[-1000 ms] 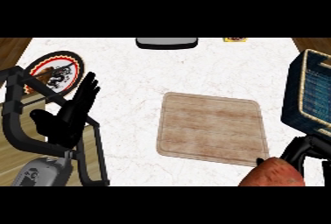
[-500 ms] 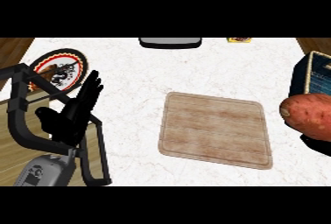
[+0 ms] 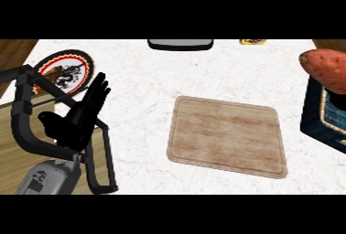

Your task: Pick the sweet potato from the cutting board and place it in the basket

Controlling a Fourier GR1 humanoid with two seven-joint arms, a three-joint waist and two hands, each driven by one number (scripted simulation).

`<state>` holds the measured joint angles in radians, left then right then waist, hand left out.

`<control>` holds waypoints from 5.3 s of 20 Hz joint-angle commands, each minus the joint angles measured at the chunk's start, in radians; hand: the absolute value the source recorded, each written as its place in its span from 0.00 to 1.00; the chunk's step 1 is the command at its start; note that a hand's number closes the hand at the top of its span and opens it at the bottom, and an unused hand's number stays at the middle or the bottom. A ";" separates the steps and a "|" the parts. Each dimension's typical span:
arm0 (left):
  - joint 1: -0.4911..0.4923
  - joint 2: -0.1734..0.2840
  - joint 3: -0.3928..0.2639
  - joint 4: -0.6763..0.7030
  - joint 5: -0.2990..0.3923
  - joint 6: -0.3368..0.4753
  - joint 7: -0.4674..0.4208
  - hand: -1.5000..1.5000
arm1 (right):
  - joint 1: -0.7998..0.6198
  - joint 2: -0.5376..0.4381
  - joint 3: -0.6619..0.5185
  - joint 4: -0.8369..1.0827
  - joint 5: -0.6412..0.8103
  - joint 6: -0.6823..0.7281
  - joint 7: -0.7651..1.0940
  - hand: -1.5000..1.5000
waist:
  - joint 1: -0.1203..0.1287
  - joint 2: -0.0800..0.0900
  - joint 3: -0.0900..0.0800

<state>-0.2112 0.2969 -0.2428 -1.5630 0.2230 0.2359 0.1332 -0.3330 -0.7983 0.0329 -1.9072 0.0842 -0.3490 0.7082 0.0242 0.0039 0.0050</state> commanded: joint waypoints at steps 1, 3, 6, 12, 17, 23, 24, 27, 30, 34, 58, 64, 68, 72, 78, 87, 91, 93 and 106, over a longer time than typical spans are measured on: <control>-0.011 0.083 0.102 0.055 -0.043 0.057 0.039 0.50 | -0.067 -0.017 0.000 0.170 0.011 0.054 -0.044 1.00 | 0.016 0.007 -0.005; -0.018 0.088 0.133 0.097 -0.027 0.050 0.019 0.50 | -0.029 -0.008 -0.006 0.192 -0.018 0.081 -0.077 1.00 | -0.004 0.006 -0.004; 0.009 0.084 0.105 0.065 -0.051 0.065 0.025 0.50 | -0.051 0.013 -0.025 0.305 -0.017 0.084 -0.150 1.00 | 0.003 0.005 -0.003; 0.009 0.100 0.123 0.055 -0.028 0.039 0.014 0.50 | -0.109 0.031 -0.044 0.519 -0.010 0.117 -0.252 1.00 | 0.012 0.007 -0.004; 0.033 0.114 0.139 0.077 -0.026 0.036 -0.010 0.50 | -0.116 0.025 -0.111 0.575 -0.086 0.181 -0.342 1.00 | -0.007 0.001 -0.004; 0.016 0.073 0.078 0.043 -0.031 0.047 0.007 0.50 | -0.099 -0.177 0.014 0.626 0.183 0.233 -0.502 1.00 | 0.019 0.016 -0.010; 0.010 0.078 0.077 0.031 -0.041 0.052 0.006 0.50 | -0.110 -0.185 0.018 0.634 0.215 0.211 -0.548 1.00 | 0.031 0.014 -0.006; -0.011 0.077 0.084 0.070 -0.043 0.059 0.021 0.50 | -0.121 -0.219 0.038 0.662 0.300 0.167 -0.651 1.00 | 0.018 0.013 -0.004; 0.010 0.084 0.091 0.080 -0.041 0.047 -0.014 0.50 | -0.147 -0.220 0.058 0.711 0.383 0.108 -0.673 1.00 | 0.020 0.010 -0.005; 0.000 0.086 0.093 0.057 -0.040 0.059 0.030 0.50 | -0.197 -0.180 0.075 0.785 0.423 0.096 -0.705 1.00 | 0.010 0.003 -0.005; -0.015 0.078 0.111 0.122 -0.028 0.042 -0.020 0.50 | -0.444 -0.077 0.122 1.279 0.582 0.197 -0.816 1.00 | 0.012 0.011 -0.004; -0.035 0.075 0.099 0.075 -0.038 0.071 0.034 0.50 | -0.471 -0.066 0.145 1.388 0.653 0.162 -0.838 1.00 | 0.020 0.012 -0.003; -0.017 0.108 0.116 0.069 -0.015 0.031 0.029 0.50 | -0.461 -0.031 0.131 1.449 0.664 0.100 -0.855 1.00 | 0.021 0.012 -0.003; -0.037 0.094 0.124 0.080 -0.013 0.052 0.042 0.50 | -0.472 -0.034 0.141 1.486 0.684 0.118 -0.886 1.00 | 0.015 0.012 -0.003; 0.026 0.083 0.077 0.046 -0.046 0.062 0.000 0.50 | -0.501 -0.003 0.132 1.560 0.692 0.138 -0.885 1.00 | 0.029 0.011 -0.003; -0.017 0.099 0.115 0.065 -0.019 0.053 0.034 0.50 | -0.522 -0.004 0.120 1.652 0.699 0.219 -0.873 1.00 | 0.015 0.009 -0.003; 0.006 0.132 0.140 0.087 0.003 0.009 -0.005 0.50 | -0.530 0.007 0.123 1.674 0.715 0.212 -0.816 1.00 | 0.014 0.009 -0.004; -0.029 0.103 0.128 0.101 -0.004 0.032 0.012 0.50 | -0.556 -0.013 0.102 1.702 0.701 0.239 -0.816 1.00 | 0.016 0.013 -0.003; 0.004 0.131 0.149 0.100 0.011 0.031 0.000 0.50 | -0.604 -0.037 -0.200 1.649 0.398 0.210 -0.939 0.00 | -0.021 -0.001 -0.005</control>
<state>-0.2075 0.3125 -0.2507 -1.5657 0.2326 0.2589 0.1480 -0.9194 -0.8132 -0.0844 -0.2474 0.5675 -0.1640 -0.2076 0.0132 0.0010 0.0068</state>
